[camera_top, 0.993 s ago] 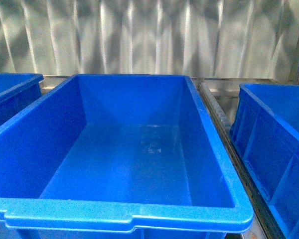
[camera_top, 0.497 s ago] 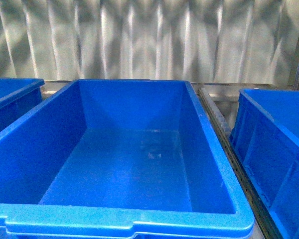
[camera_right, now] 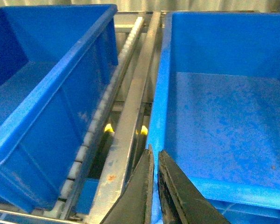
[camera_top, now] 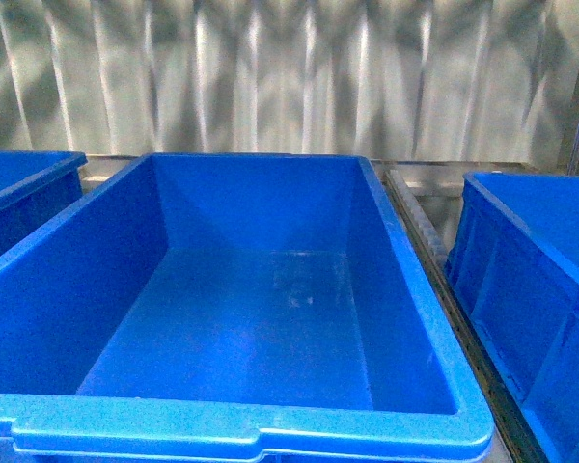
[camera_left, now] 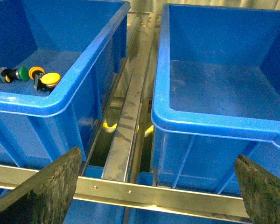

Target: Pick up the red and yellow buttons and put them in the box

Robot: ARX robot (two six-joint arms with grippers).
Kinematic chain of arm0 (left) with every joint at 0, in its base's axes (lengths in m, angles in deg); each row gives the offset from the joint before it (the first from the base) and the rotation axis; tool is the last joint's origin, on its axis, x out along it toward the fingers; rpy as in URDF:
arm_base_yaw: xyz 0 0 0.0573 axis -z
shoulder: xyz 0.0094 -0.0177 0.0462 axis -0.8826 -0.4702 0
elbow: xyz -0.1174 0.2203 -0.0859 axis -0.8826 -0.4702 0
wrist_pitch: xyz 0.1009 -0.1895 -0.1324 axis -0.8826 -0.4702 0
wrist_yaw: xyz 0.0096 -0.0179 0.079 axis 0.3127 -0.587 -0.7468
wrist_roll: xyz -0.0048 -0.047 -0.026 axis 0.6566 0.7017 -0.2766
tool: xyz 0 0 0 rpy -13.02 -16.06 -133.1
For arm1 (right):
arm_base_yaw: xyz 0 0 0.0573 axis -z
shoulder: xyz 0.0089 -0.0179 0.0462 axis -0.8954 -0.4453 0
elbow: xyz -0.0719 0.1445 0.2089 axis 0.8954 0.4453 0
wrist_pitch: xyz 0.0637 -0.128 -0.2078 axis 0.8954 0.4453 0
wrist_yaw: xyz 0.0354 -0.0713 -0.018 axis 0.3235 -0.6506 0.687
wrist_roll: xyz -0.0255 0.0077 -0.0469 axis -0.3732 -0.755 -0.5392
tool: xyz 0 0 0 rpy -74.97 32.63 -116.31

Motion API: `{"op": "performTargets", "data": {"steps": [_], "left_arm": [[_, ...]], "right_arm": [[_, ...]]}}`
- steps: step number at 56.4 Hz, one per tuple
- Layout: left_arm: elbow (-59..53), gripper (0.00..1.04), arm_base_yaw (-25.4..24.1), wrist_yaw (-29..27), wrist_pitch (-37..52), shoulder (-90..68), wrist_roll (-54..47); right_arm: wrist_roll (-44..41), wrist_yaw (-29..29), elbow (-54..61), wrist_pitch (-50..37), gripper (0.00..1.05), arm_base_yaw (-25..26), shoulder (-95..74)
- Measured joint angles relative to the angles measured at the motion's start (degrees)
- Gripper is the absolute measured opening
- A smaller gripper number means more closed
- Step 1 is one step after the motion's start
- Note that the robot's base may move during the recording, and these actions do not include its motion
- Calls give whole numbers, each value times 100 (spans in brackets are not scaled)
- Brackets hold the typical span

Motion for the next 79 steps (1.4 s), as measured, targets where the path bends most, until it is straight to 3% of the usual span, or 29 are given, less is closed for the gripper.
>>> {"op": "performTargets", "data": {"steps": [56, 63, 76, 79], "left_arm": [[0, 97, 0, 2, 0, 0, -2], [0, 97, 0, 0, 0, 0, 0], [0, 97, 0, 2, 0, 0, -2], [0, 97, 0, 2, 0, 0, -2]], "right_arm": [[-2, -48, 402, 1266, 4, -151, 1856], [-2, -46, 400, 2214, 4, -151, 2658], [-2, -46, 400, 2273, 4, -151, 2830], [-7, -44, 400, 2273, 8, -151, 2844]]}}
